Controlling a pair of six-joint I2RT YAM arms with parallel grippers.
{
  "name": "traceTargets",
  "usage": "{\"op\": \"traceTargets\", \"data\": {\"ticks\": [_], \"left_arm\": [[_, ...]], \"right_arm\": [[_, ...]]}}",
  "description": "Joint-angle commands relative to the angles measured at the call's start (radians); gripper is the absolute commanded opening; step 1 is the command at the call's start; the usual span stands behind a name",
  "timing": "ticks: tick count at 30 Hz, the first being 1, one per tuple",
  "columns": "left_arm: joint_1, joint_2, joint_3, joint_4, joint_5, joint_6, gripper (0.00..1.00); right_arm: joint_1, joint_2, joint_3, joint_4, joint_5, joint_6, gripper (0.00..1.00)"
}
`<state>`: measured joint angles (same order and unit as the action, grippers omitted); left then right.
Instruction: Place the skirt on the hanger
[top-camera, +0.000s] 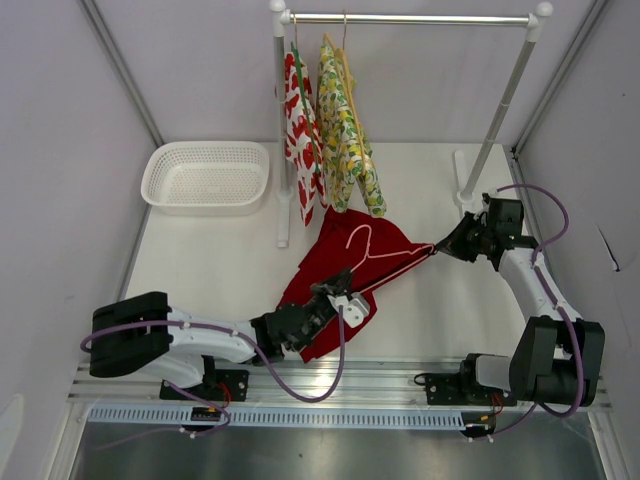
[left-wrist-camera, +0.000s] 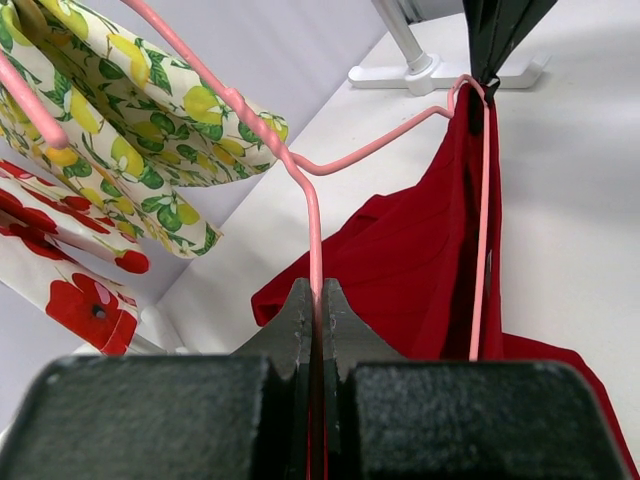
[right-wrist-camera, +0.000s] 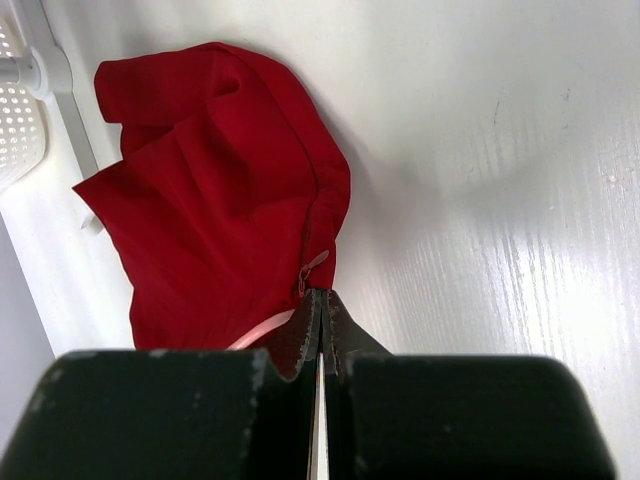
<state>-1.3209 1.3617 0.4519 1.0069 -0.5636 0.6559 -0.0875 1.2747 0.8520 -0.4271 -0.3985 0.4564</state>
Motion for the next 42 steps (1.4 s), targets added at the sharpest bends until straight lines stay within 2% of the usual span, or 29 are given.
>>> {"op": "traceTargets", "data": {"ticks": [1,19,33,42], "left_arm": [[-0.014,0.004,0.007,0.010,0.016,0.022,0.00],[-0.031,0.033,0.018,0.032,0.048,0.017,0.00],[-0.052,0.069,0.036,0.139,0.016,0.059,0.00],[-0.047,0.122,0.065,0.229,-0.033,0.027,0.00]], "right_arm": [[-0.006,0.009,0.055,0.051,0.007,0.005,0.00],[0.046,0.029,0.101,0.031,0.039,0.001,0.00],[0.137,0.054,0.145,0.001,0.095,-0.019,0.00],[0.196,0.029,0.147,-0.030,0.127,-0.021,0.00]]}}
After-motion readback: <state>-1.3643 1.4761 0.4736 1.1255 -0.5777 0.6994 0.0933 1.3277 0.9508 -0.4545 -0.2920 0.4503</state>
